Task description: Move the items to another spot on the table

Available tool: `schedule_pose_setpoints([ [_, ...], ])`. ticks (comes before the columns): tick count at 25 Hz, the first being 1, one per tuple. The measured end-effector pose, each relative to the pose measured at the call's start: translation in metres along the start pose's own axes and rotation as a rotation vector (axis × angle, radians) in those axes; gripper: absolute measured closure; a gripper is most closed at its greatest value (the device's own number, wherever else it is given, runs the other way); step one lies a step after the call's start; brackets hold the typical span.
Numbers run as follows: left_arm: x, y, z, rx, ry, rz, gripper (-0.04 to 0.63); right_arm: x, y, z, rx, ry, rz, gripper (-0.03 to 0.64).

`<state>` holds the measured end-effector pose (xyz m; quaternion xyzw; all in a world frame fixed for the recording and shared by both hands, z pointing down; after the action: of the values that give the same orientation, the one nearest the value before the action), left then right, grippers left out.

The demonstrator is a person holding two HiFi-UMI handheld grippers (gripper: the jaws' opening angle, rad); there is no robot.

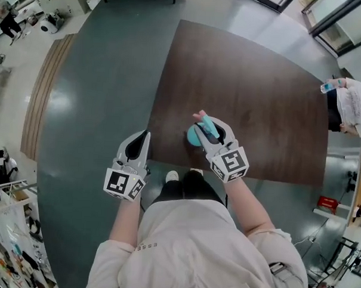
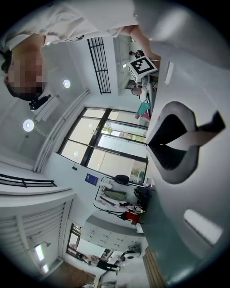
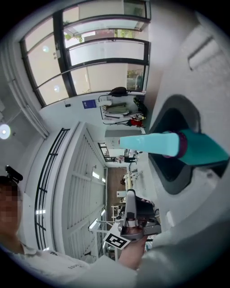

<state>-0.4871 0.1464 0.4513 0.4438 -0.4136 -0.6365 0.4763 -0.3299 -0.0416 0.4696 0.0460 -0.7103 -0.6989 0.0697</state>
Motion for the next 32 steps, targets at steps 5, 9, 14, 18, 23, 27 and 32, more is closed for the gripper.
schedule_pose_setpoints([
  [5,0.015,0.01,-0.038,-0.018,0.105,0.012,0.588,-0.055,-0.007,-0.011,0.001,0.125,-0.021,0.497],
  [9,0.035,0.014,-0.082,-0.028,0.206,0.041,0.588,-0.116,-0.018,-0.026,0.0,0.239,-0.048,0.497],
  [14,0.059,0.035,-0.175,-0.033,0.315,0.047,0.588,-0.227,-0.021,-0.053,0.021,0.362,-0.056,0.497],
  [18,0.075,0.059,-0.249,-0.052,0.393,0.069,0.588,-0.314,-0.018,-0.07,0.037,0.43,-0.068,0.497],
  [23,0.077,0.087,-0.341,-0.054,0.435,0.074,0.588,-0.416,-0.01,-0.083,0.028,0.469,-0.068,0.497],
  [27,0.075,0.112,-0.409,-0.068,0.456,0.08,0.588,-0.488,-0.008,-0.101,0.025,0.506,-0.062,0.497],
  [32,0.083,0.139,-0.479,-0.103,0.514,0.124,0.588,-0.559,-0.01,-0.131,0.016,0.579,-0.058,0.497],
])
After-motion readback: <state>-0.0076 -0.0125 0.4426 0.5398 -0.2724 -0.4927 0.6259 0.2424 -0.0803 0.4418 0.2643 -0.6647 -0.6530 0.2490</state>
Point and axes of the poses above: the fingertips, and each gripper's own axes: x forward along the fingers, z to its left, y out of its underside, the point moved 8 cm from there along -x, backward along the fingers, and after that the axes turned 12 degrees about -z, right-handed, at the moved point
